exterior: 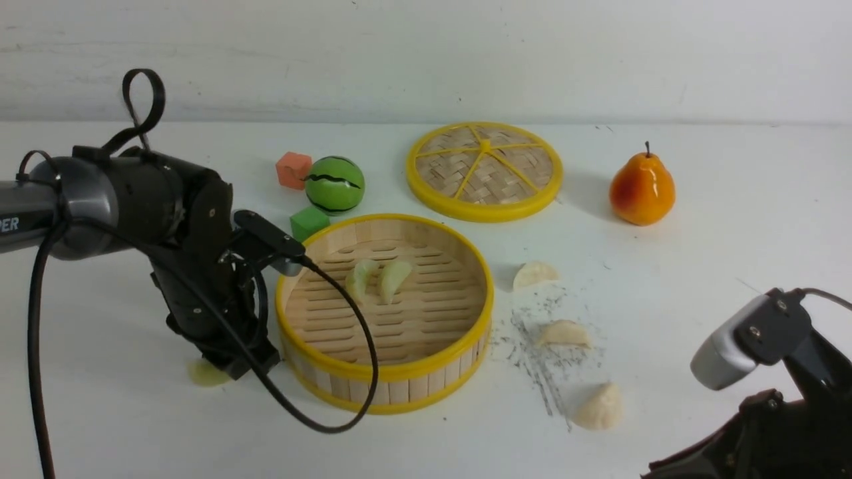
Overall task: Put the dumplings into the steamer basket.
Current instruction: Use the left arm to grab a dumpling, then use the left arm to put the dumpling into the steamer
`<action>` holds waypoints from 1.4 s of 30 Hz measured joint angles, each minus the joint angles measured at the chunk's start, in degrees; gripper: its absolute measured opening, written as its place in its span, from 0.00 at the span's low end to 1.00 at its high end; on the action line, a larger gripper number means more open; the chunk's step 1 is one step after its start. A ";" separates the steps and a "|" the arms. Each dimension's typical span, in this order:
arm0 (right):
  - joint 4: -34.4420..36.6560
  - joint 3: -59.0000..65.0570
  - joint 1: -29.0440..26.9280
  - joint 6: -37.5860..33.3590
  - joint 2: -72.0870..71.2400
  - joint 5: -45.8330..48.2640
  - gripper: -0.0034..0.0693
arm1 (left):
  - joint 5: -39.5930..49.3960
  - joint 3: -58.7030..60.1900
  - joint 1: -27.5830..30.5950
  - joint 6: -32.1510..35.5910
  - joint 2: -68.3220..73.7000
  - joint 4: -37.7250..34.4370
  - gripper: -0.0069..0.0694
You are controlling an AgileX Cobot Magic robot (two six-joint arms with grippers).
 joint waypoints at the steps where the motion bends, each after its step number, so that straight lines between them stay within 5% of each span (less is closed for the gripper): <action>1: 0.00 0.00 0.00 0.00 0.00 0.00 0.18 | 0.06 0.00 0.00 -0.17 0.51 0.67 0.49; 8: 0.00 0.00 0.00 0.00 0.00 0.00 0.19 | 0.80 -0.48 0.00 -12.08 1.64 1.79 0.31; 15: 0.00 0.00 0.00 0.00 0.00 0.00 0.19 | 9.05 -5.76 0.00 -25.28 2.59 0.13 0.31; 23: 0.00 0.00 0.00 0.00 0.00 -0.83 0.20 | 14.23 -20.63 0.00 -25.08 -2.21 -11.97 0.31; 32: 0.06 0.00 0.00 0.00 0.00 -1.52 0.20 | 0.20 -26.01 -5.49 -24.20 3.78 -32.58 0.30; 42: 0.01 0.00 0.00 0.00 0.00 -1.92 0.20 | -14.58 -25.91 -10.80 -24.31 13.95 -32.80 0.30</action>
